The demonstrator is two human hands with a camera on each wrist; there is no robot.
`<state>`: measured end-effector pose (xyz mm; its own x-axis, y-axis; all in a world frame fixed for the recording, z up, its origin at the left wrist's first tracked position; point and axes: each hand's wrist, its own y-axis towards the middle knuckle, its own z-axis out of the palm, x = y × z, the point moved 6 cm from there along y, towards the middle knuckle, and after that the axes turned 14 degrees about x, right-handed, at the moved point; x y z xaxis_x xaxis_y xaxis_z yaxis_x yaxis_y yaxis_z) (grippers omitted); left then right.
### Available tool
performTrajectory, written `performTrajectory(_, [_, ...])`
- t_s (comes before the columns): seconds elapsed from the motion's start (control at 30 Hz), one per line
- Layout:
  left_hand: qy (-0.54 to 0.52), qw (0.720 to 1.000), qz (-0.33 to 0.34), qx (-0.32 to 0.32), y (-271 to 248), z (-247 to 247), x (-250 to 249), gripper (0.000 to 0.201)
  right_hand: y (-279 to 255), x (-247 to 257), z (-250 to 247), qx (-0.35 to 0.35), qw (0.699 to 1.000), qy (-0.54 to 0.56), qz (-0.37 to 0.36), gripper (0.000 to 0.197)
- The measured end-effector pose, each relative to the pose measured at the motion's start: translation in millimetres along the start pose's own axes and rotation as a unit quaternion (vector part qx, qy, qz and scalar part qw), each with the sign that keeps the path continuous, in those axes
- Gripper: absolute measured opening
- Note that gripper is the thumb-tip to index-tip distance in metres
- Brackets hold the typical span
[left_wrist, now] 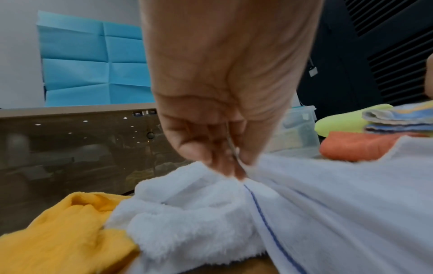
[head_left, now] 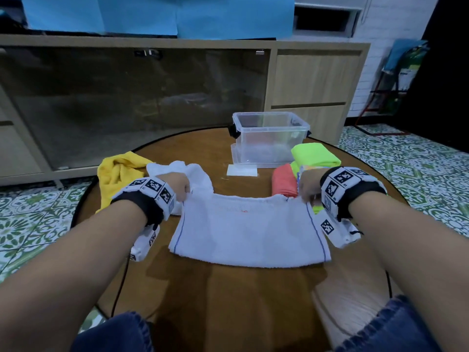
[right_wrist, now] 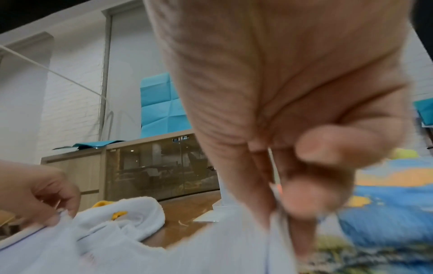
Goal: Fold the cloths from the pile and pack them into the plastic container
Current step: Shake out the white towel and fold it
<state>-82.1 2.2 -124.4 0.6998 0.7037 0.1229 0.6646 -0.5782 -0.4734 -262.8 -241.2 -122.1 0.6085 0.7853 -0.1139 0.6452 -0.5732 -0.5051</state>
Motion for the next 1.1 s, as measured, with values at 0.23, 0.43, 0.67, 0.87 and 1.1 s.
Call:
performTrajectory(0.23, [-0.117, 0.987, 0.004, -0.108, 2, -4, 9, 0.053, 4, -10, -10, -0.086, 0.996, 0.035, 0.004, 0.024])
performTrajectory(0.43, [-0.006, 0.983, 0.147, 0.108, -6, 31, -40, 0.058, 7, -6, -2, -0.045, 0.998, 0.027, -0.029, 0.036])
performTrajectory(0.67, [0.134, 0.966, 0.127, 0.18, -8, 58, -60, 0.05, -38, 67, 11, 0.026, 0.982, 0.043, -0.183, 0.031])
performTrajectory(0.87, [-0.052, 0.994, 0.089, -0.032, -16, 6, -24, 0.032, -48, 131, 61, 0.096, 0.968, -0.126, -0.194, 0.055])
performTrajectory(1.1, [-0.294, 0.941, 0.098, -0.133, -29, -17, 36, 0.029, -48, 80, 3, 0.004, 0.989, -0.098, -0.115, 0.018])
